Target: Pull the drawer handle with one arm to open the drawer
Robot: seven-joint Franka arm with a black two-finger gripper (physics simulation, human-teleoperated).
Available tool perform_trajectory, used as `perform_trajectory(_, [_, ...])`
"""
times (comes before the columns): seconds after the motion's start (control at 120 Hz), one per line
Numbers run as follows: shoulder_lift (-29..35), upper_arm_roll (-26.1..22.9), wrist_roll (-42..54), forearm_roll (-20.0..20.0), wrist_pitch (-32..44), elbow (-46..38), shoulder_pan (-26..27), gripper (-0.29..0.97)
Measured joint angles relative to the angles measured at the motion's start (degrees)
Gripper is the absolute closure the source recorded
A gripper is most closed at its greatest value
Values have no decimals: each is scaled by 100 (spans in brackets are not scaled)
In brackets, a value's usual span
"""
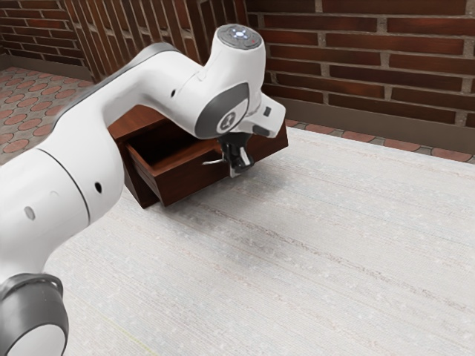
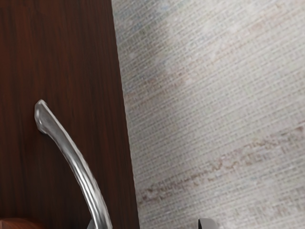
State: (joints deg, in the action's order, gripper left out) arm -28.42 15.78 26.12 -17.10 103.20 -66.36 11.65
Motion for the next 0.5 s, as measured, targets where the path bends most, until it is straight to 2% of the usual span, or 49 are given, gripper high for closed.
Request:
perform_trajectory(0.1, [18, 37, -90, 11, -10, -10, 43, 57])
perform_trajectory(0.217, [154, 47, -170, 20, -22, 1, 138, 86])
perform_trajectory(0.275, [211, 101, -203, 20, -34, 0, 169, 74])
perform_trajectory(0.408, [563, 128, -248, 20, -126, -126, 162, 56])
perform_trajectory(0.467, [1402, -5, -168, 95, -181, -766, 144, 43])
perform_trajectory(0.5, [1963, -284, -59, 185, -266, -1157, -102, 36])
